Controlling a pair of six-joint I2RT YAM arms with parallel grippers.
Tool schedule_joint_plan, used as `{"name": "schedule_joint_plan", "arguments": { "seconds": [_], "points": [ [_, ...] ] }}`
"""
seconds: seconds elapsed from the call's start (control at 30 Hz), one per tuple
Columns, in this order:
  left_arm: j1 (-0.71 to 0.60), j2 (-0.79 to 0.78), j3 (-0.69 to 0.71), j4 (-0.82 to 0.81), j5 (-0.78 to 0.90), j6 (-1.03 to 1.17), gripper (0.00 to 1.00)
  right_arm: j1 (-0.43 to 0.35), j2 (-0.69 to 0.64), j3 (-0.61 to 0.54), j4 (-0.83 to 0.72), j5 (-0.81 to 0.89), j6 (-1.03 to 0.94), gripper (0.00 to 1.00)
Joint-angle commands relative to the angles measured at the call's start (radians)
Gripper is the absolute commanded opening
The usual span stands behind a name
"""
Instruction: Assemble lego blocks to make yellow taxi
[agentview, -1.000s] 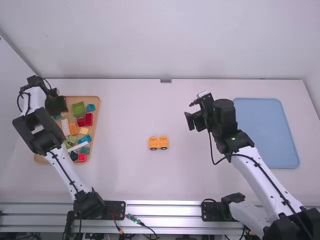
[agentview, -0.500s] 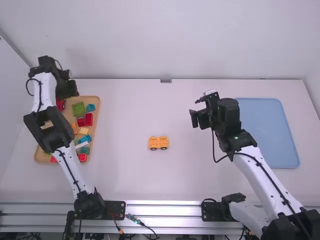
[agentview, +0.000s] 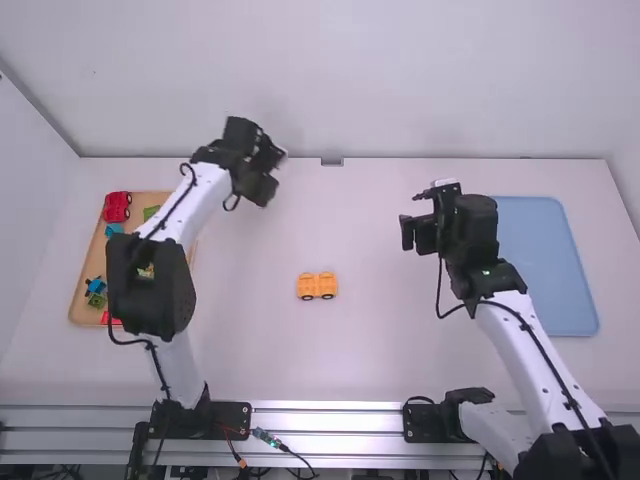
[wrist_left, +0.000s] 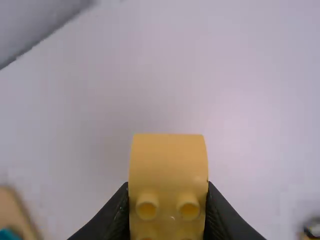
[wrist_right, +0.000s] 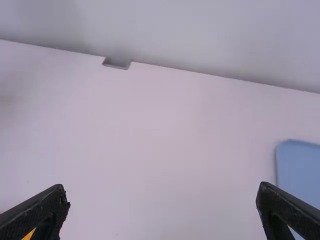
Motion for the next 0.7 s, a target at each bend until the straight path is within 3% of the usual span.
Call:
{"name": "schedule_joint_plan", "arguments": {
  "seconds": [0.0, 0.1, 0.2, 0.33, 0.43, 0.67],
  "points": [
    [-0.091, -0.074, -0.092, -0.024, 0.061, 0.229, 0.02, -0.03, 0.002, 0.037, -0.015, 0.008, 0.005, 0.99],
    [-0.203, -0.082, -0.158, -0.032, 0.081, 0.309, 0.02, -0.072, -0.027, 0.037, -0.066, 0.062, 0.029, 0.99],
    [-0.314, -0.082, -0.21, -0.004, -0.007, 0.302, 0.02, -0.108, -0.07, 0.035, -0.129, 0.1, 0.054, 0.99],
    [-0.454, -0.077, -0.271, 0.056, -0.001, 0.406, 0.02, -0.138, -0.167, -0.032, -0.132, 0.11, 0.053, 0.99],
    [-0.505, -0.077, -0.287, 0.074, 0.071, 0.449, 0.02, -0.166, -0.25, -0.11, -0.094, 0.11, 0.069, 0.99],
    [-0.556, -0.033, -0.288, 0.133, 0.057, 0.456, 0.02, -0.263, -0.457, -0.295, -0.047, 0.008, 0.053, 0.99]
  ]
}}
